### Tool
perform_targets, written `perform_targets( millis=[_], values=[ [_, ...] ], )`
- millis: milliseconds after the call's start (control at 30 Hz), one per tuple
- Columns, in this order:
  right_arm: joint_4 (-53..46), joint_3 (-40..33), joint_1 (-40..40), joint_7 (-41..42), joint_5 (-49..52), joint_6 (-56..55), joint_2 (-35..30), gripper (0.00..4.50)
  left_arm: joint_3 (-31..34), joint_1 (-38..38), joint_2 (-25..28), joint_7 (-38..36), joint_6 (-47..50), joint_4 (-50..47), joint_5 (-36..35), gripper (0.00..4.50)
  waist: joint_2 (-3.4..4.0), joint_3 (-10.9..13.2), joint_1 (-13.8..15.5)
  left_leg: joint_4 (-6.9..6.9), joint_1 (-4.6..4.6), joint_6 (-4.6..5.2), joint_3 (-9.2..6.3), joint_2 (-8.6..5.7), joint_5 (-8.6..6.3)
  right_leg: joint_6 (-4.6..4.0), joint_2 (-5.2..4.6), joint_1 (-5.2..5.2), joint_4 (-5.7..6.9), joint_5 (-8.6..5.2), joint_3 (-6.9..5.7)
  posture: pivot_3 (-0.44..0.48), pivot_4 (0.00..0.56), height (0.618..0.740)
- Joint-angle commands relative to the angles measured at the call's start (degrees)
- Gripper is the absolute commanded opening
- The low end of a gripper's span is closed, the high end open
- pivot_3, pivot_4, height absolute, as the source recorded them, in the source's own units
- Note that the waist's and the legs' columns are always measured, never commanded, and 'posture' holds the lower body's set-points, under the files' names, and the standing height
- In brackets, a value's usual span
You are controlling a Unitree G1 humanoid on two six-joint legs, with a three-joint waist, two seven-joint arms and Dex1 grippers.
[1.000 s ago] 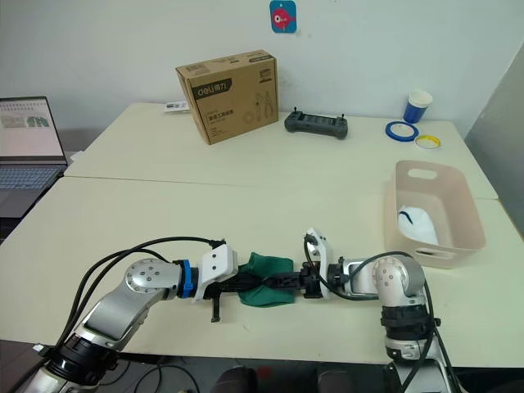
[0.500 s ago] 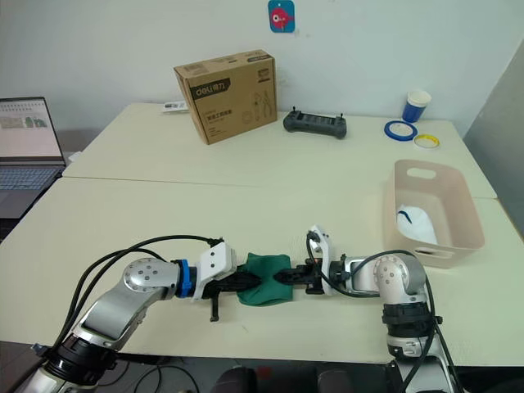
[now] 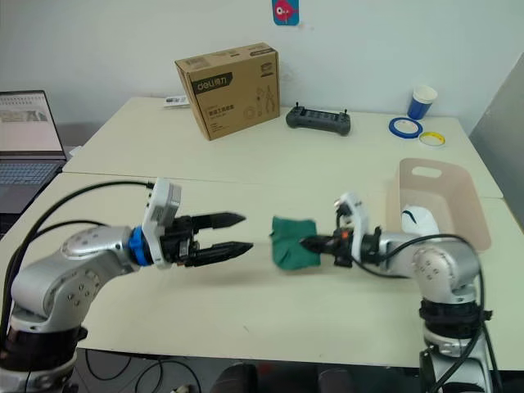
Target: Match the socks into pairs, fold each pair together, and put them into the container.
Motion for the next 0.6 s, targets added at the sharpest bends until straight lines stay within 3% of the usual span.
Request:
perform_targets(
  millis=[33, 167, 333, 467, 600],
  values=[
    [1.0, -1.8, -4.2, 3.4, -3.3, -8.0, -8.1, 0.00, -2.6, -6.8, -3.8, 2.5, -0.6, 1.5, -0.2, 4.48, 0.00, 0.0, 0.2, 0.00, 0.00, 0.00, 0.00, 0.00, 0.00, 0.00, 0.00, 0.00, -0.01, 0.00, 0.00, 0.000, 0.150, 0.740],
    [10.3, 1.1, -9.2, 8.2, -14.9, -23.5, -22.3, 0.00, -8.3, -17.1, -12.1, 5.2, -4.8, 7.6, 5.1, 4.48, 0.02, 0.0, 1.4, 0.11, -0.07, 0.00, 0.06, -0.08, 0.00, 0.02, -0.05, 0.00, -0.06, 0.03, 0.02, 0.000, 0.150, 0.740],
    [20.9, 5.0, -12.6, 11.4, -27.1, -39.5, -32.5, 0.00, -12.1, -23.5, -19.1, 5.2, -7.6, 12.8, 7.9, 4.48, 0.03, 0.0, 1.2, 0.08, -0.06, 0.01, 0.11, -0.07, -0.01, -0.21, -0.04, -0.02, -0.07, 0.16, 0.08, 0.000, 0.150, 0.740],
    [25.8, 10.0, -9.2, 14.7, -38.5, -54.2, -40.6, 0.00, -14.9, -24.1, -22.0, 3.3, -9.5, 13.9, 9.4, 4.48, 0.19, 0.1, 1.3, -0.04, -0.07, 0.01, 0.14, -0.08, -0.01, -0.23, -0.03, -0.10, -0.08, 0.14, 0.12, 0.000, 0.150, 0.740],
    [26.6, 11.3, -4.3, 16.7, -43.2, -60.1, -43.3, 0.00, -15.8, -23.2, -22.4, 2.6, -9.8, 13.3, 10.2, 4.48, 0.22, 0.1, 1.1, -0.08, -0.02, 0.01, 0.13, -0.06, -0.01, -0.21, -0.02, -0.10, -0.04, 0.07, 0.13, 0.000, 0.150, 0.740]
  ],
)
